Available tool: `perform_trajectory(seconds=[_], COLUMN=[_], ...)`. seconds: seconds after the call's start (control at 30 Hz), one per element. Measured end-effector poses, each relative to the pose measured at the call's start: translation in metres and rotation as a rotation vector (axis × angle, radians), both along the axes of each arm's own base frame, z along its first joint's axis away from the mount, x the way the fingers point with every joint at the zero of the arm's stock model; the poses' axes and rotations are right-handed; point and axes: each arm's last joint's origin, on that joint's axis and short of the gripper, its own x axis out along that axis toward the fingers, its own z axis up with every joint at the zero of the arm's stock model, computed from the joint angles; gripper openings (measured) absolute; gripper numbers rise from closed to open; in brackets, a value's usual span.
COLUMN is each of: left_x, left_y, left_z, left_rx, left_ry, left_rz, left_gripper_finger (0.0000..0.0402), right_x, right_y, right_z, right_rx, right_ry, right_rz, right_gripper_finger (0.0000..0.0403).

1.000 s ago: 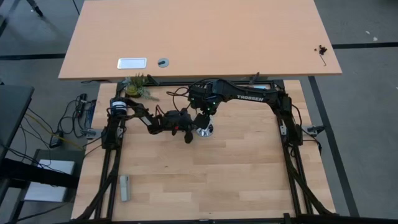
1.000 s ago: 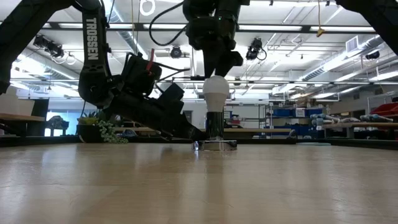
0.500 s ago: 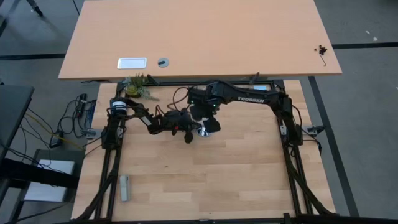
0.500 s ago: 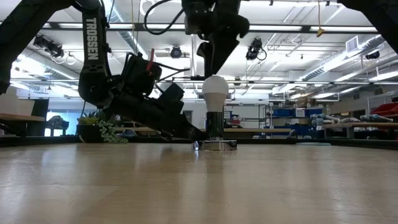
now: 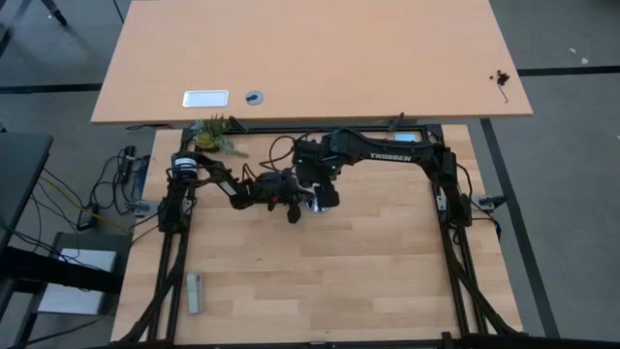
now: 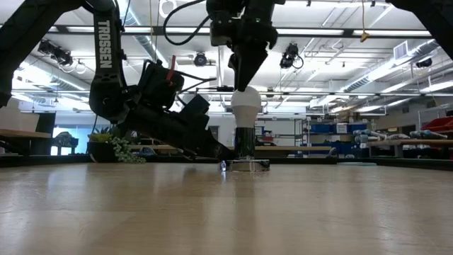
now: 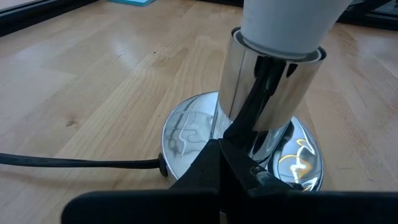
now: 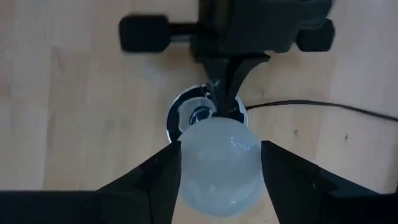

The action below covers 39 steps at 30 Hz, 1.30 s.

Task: Screw lightbulb
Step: Insert the white lightbulb into the silver lamp

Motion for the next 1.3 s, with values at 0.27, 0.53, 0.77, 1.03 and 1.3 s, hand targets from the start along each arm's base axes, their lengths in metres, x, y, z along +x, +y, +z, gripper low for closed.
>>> perform_trajectory(seconds=[0.27,0.53,0.77,1.03,1.3], left_x=[0.000,0.000,0.000,0.000,0.000], left_y=[0.000,0.000,0.000,0.000,0.000], left_z=[0.000,0.000,0.000,0.000,0.000], left_rx=[0.000,-0.001,-0.001,-0.002,-0.001], left_ry=[0.000,0.000,0.000,-0.001,0.000], left_rz=[0.000,-0.002,-0.002,-0.005,-0.004], left_gripper_finger=[0.0000,0.0000,0.0000,0.0000,0.0000], right_x=[0.002,0.003,0.000,-0.005,-0.007], right_y=[-0.008,-0.014,-0.012,-0.005,0.009], right_z=[-0.001,0.011,0.019,0.017,0.017], right_rx=[0.211,0.179,-0.063,-0.031,-0.010], right_ry=[-0.040,-0.072,-0.032,0.017,0.059], right_rz=[-0.634,-0.414,-0.015,0.064,0.096], right_gripper_finger=[0.0215,0.0215,0.0216,0.0239,0.0267])
